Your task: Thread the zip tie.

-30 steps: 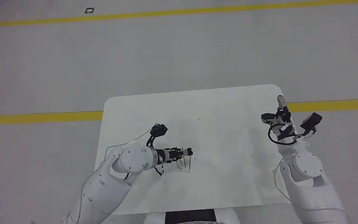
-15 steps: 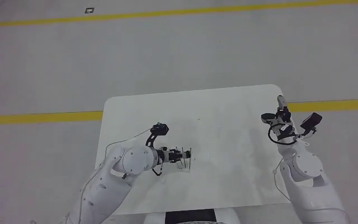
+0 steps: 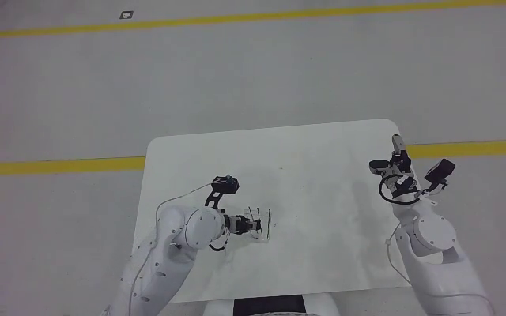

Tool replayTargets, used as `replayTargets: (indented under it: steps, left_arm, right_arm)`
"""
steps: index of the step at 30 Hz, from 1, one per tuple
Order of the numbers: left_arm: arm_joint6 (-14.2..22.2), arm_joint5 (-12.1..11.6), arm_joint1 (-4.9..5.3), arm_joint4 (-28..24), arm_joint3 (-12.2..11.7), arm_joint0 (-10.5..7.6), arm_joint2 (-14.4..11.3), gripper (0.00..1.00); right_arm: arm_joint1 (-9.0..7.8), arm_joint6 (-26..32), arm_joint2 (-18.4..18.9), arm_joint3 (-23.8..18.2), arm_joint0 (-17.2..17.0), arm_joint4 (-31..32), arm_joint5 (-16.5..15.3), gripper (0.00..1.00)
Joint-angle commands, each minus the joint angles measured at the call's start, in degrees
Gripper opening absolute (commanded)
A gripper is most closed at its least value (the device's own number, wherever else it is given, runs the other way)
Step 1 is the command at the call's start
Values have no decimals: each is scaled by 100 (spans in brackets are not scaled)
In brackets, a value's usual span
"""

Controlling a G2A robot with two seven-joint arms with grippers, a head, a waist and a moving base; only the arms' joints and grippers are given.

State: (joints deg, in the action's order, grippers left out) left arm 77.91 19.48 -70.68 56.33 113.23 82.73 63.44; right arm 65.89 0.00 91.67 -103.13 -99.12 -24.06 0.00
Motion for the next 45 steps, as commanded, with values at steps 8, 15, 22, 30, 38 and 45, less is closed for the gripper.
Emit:
replayTargets:
  steps: [8, 15, 22, 30, 38, 45]
  left_arm:
    - [-2, 0, 2, -4, -1, -1, -1, 100]
    - [-568, 0, -85, 72, -278, -53, -321, 100]
    - [-729, 0, -209, 208, -409, 10, -280, 100]
    - [-729, 0, -209, 208, -409, 10, -280, 100]
    - [-947, 0, -233, 91, -400, 16, -348, 100]
    - [-936, 0, -383, 57, -317, 63, -257, 100]
  right_arm:
    - [0, 0, 0, 0, 0, 0, 0, 100]
    - [0, 0, 0, 0, 0, 0, 0, 100]
    - [0, 0, 0, 0, 0, 0, 0, 100]
    - [0, 0, 0, 0, 0, 0, 0, 100]
    - [0, 0, 0, 0, 0, 0, 0, 100]
    - [0, 0, 0, 0, 0, 0, 0, 100]
